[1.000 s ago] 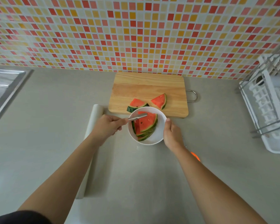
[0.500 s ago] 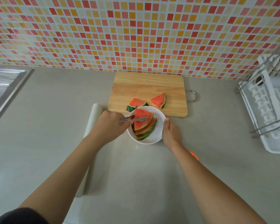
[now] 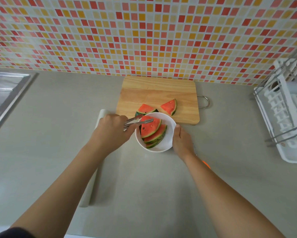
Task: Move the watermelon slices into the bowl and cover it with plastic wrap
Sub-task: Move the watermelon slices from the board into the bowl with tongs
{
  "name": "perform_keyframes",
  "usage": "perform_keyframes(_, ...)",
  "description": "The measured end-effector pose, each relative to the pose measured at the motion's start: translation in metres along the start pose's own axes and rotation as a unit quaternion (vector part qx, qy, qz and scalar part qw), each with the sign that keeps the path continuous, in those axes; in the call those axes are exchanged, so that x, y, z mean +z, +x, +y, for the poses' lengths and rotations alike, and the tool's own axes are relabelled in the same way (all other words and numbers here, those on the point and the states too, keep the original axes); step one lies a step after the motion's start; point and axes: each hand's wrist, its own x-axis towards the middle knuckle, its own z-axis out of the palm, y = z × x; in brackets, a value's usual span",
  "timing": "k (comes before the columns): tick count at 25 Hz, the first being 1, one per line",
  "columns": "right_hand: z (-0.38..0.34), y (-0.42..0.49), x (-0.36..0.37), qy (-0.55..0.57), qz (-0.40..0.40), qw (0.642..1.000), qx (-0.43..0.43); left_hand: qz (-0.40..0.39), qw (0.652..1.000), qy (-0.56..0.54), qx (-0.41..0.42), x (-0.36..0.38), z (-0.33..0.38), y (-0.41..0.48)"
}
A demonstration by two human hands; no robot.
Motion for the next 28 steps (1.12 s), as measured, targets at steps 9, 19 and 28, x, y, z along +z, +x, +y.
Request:
perform_keyframes(9,0.001,0.003,0.002,-0.007,-0.007,1.0,0.002,-0.013,0.994,-0.016,-0.104,0.006,0.001,-0.005)
perform_keyframes(19,0.0,0.002,0.0,0.0,-0.004,1.0,0.001,-0.064,0.995,-0.037,-0.07,0.011,0.013,0.001)
perform_keyframes(28,0.003,0.004,0.001,-0.017,-0.006,1.0,0.0,-0.122,0.992,0.009,-0.034,0.022,0.009,0.008)
